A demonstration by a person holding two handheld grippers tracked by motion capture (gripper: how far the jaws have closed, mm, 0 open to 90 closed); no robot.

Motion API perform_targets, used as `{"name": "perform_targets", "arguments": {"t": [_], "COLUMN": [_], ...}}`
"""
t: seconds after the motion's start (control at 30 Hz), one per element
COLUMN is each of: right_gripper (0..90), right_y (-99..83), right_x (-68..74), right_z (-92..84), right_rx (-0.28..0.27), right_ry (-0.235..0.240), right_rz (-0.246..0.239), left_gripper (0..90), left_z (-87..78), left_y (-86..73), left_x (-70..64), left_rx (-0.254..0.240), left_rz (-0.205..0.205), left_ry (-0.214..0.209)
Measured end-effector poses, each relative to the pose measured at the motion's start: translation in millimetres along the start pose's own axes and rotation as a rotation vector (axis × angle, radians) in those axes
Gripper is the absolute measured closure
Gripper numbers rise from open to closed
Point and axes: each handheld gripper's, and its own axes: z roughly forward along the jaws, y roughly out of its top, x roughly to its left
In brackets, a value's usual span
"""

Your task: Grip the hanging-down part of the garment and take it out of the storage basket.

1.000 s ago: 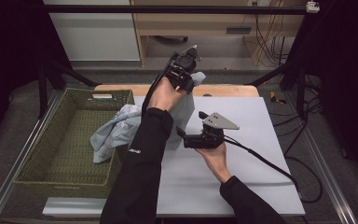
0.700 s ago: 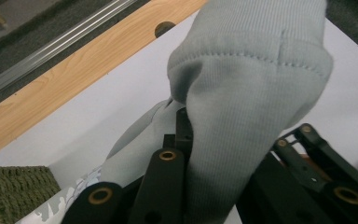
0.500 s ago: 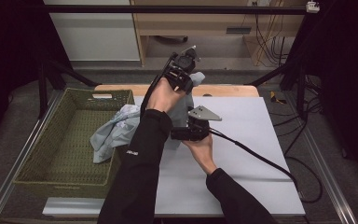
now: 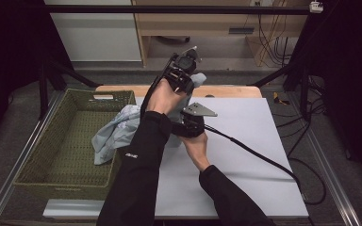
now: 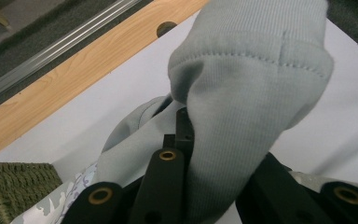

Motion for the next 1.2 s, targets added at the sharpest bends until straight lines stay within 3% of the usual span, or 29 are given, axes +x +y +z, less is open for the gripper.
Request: {"name": "perform_targets", "arguments": {"t": [0.1, 0.13, 0.17, 0.2, 0.23, 0.33, 0.67, 0.83, 0.93, 1.03, 1.1, 1.17, 1.2], "right_gripper": [58.9, 65.7, 65.7, 76.9, 81.1, 84.4, 85.8, 85.8, 85.9, 85.9, 85.9, 85.9, 85.9], "right_y": [-0.3, -0.2, -0.2, 0.1, 0.4, 1.9, 8.2, 9.4, 8.6, 9.0, 9.0, 9.5, 9.6], "right_x": [-0.6, 0.2, 0.2, 0.4, 0.9, 1.2, 2.4, 1.8, -1.6, -1.2, -5.2, -4.8, -6.3], "right_z": [-0.9, -0.8, -0.8, -3.0, -2.8, -4.2, -24.6, -36.6, -46.2, -51.9, -58.5, -61.0, -63.1], "right_rx": [0.025, 0.027, 0.027, 0.04, 0.038, 0.051, 0.054, 0.068, 0.05, 0.058, 0.047, 0.047, 0.045], "right_ry": [0.005, 0.009, 0.009, 0.014, 0.016, 0.022, 0.039, 0.038, 0.036, 0.034, 0.04, 0.041, 0.041], "right_rz": [-0.03, -0.023, -0.023, -0.037, -0.026, -0.007, -0.056, -0.041, -0.081, -0.07, -0.112, -0.098, -0.115], "left_gripper": [81.9, 81.9, 81.9, 81.9, 81.8, 81.9, 81.8, 81.9, 81.9, 81.9, 81.9, 81.8, 81.9], "left_z": [0.0, -0.1, -0.1, 0.3, 0.3, 0.1, -7.7, -9.2, -9.2, -9.7, -10.4, -10.7, -11.3], "left_y": [-0.9, -1.5, -1.5, -2.1, -2.2, -2.2, -1.9, -1.1, 0.1, 1.3, 1.7, 1.7, 1.6], "left_x": [0.9, 2.3, 2.3, 3.0, 3.0, 2.8, 1.0, 0.0, -2.0, -3.5, -4.3, -4.4, -4.1], "left_rx": [0.003, 0.003, 0.003, 0.004, 0.003, 0.002, -0.015, -0.016, -0.013, -0.008, -0.004, -0.004, -0.003], "left_rz": [-0.001, -0.004, -0.004, -0.004, -0.004, -0.004, -0.005, -0.007, -0.008, -0.005, -0.001, 0.0, 0.002], "left_ry": [0.001, 0.001, 0.001, 0.001, 0.001, 0.001, 0.01, 0.009, 0.007, 0.006, 0.013, 0.012, 0.011]}}
